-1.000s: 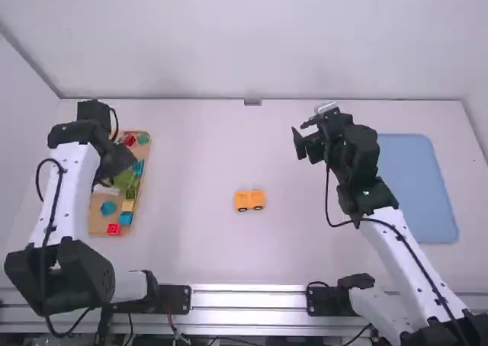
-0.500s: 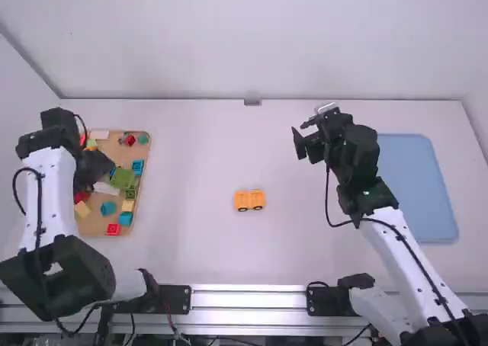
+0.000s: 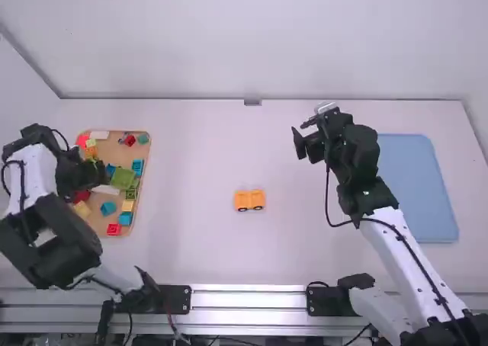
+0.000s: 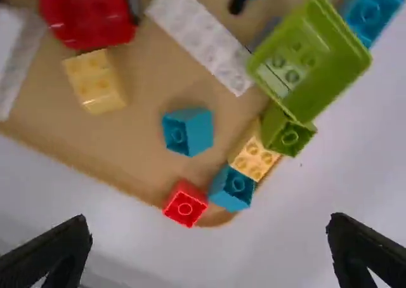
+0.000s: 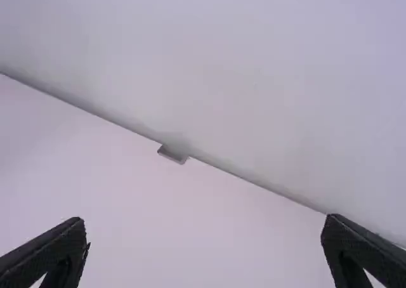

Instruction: Assemble lego blocks to make yellow taxi

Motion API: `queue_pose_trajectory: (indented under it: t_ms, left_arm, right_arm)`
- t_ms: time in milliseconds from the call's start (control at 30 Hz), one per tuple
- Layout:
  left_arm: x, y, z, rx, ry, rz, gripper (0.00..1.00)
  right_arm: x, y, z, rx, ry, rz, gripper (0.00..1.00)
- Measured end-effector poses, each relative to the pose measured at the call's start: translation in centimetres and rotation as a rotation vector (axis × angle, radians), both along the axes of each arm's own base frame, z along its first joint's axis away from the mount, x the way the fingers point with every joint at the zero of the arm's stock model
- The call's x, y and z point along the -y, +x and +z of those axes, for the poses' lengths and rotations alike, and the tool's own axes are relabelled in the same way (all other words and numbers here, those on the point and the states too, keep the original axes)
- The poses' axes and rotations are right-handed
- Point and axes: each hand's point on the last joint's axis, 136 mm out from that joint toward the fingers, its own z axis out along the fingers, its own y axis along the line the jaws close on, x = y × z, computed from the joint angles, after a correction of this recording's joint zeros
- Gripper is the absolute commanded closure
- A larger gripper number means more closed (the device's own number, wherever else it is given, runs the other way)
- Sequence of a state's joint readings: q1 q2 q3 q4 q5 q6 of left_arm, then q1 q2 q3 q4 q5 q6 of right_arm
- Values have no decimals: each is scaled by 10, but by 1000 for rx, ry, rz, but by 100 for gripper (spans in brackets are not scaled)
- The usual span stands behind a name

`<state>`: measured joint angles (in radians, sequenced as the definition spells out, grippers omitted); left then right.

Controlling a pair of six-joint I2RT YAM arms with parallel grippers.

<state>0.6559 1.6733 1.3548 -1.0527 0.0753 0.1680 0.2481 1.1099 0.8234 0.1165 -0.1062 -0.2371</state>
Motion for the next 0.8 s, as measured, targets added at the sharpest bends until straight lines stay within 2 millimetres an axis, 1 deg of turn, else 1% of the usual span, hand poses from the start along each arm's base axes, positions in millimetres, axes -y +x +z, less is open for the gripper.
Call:
queue_pose_trajectory:
  t_ms: [33, 67, 100, 133, 167, 200, 233, 300, 400, 433, 500, 533, 567, 600, 667, 733, 800]
  left_arm:
    - [4, 3, -3, -3, -5, -40, 10]
    - [15, 13, -10, -10, -13, -141, 12]
    - [18, 15, -11, -11, -13, -166, 12]
    - [24, 22, -13, -7, -12, -221, 12]
    - [29, 26, -15, -4, -10, -264, 12]
    - [37, 34, -18, 2, 0, -340, 18]
    - [39, 35, -18, 4, 3, -352, 19]
    - [45, 39, -26, -14, 42, -412, 19]
    - [44, 32, -41, -71, 98, -431, 17]
    - [44, 26, -47, -99, 108, -433, 21]
    - [43, 18, -55, -130, 117, -432, 26]
    - [41, 14, -61, -142, 124, -430, 26]
    - [39, 10, -67, -148, 132, -423, 26]
    - [38, 9, -70, -148, 136, -420, 23]
    - [33, 5, -80, -139, 136, -405, 28]
    - [32, 0, -86, -136, 125, -400, 28]
    - [28, -3, -92, -122, 118, -387, 38]
  right_arm:
    - [0, 0, 0, 1, -1, 1, 1]
    - [-3, -1, 1, 4, 3, 6, 1]
    - [-3, -1, 2, 7, 3, 8, 2]
    - [-5, -1, 3, 11, 2, 12, 3]
    - [-7, -1, 3, 14, 4, 18, 1]
    - [-8, -2, 4, 15, 4, 20, 2]
    - [-8, -2, 3, 14, 3, 21, 1]
    - [-8, -2, 4, 15, 4, 22, 2]
    - [-8, -2, 4, 15, 3, 22, 1]
    - [-8, -2, 4, 16, 4, 22, 2]
    - [-8, -1, 5, 22, 7, 23, 1]
    - [-8, -1, 7, 27, 8, 23, 2]
    - [-8, -1, 8, 30, 9, 23, 1]
    - [-8, -1, 8, 31, 9, 22, 1]
    - [-11, -2, 8, 32, 9, 29, 2]
    - [-15, -3, 9, 36, 9, 40, 2]
    - [-19, -4, 10, 39, 12, 50, 2]
